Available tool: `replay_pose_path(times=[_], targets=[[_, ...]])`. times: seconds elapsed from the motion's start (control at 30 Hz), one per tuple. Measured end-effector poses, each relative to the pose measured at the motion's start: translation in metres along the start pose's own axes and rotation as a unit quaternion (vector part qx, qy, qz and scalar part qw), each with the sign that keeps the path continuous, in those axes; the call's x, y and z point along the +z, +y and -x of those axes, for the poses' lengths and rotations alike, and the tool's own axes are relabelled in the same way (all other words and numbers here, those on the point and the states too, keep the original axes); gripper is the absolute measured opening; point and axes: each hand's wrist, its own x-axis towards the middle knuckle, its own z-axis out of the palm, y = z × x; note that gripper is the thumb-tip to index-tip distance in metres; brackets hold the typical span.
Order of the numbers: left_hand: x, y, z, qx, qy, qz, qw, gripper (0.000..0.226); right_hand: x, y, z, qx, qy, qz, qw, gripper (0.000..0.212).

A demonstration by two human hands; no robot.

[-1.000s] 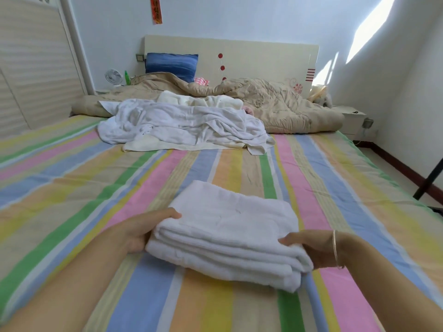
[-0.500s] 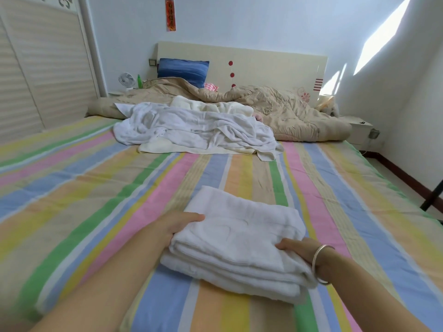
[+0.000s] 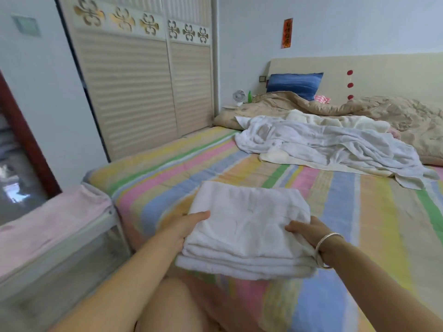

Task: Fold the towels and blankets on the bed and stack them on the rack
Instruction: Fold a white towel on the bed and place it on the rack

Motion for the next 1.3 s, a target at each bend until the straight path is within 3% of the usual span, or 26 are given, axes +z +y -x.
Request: replay_pose_path(times=[0.13,0.2,0.27,0.37,0.53,0.73,0.87,0.97,1.1,1.2,1.3], targets=[[-0.119,-0.006,0.006,0.01,0.083,0.033,0.996,0.076,0.117,-0.025,0.015,-0.019,-0.081,-0.05,0.995,0.06],[-0.165,-0.008,0.015,0.019,0.09,0.055,0.994,0.056,0.163,-0.039,0.028,-0.02,-0.121,-0.085,0.989,0.058],[-0.207,-0.011,0.032,0.018,0.112,0.072,0.991,0.039,0.205,-0.051,0.039,-0.018,-0.166,-0.099,0.981,0.076],[-0.272,-0.031,0.044,0.012,0.171,0.105,0.98,0.067,0.257,-0.066,0.059,-0.037,-0.225,-0.06,0.972,0.088],[-0.334,-0.074,0.069,0.001,0.218,0.161,0.963,0.101,0.319,-0.083,0.083,-0.068,-0.242,0.026,0.968,0.079],[-0.354,-0.078,0.096,0.051,0.32,0.21,0.922,0.064,0.371,-0.117,0.081,-0.081,-0.272,0.067,0.957,0.052],[-0.378,-0.078,0.076,0.048,0.366,0.217,0.904,0.04,0.425,-0.135,0.057,-0.092,-0.292,0.087,0.948,0.07],[-0.407,-0.073,0.044,0.048,0.401,0.229,0.886,0.039,0.482,-0.158,0.024,-0.114,-0.315,0.098,0.937,0.076],[-0.447,-0.058,-0.015,0.049,0.452,0.233,0.86,0.037,0.561,-0.181,-0.022,-0.114,-0.332,0.073,0.934,0.06],[-0.468,-0.05,-0.058,0.061,0.472,0.23,0.849,0.056,0.614,-0.193,-0.064,-0.143,-0.33,0.07,0.931,0.053],[-0.484,-0.057,-0.089,0.059,0.502,0.199,0.839,0.06,0.659,-0.189,-0.093,-0.184,-0.323,0.096,0.923,0.038]])
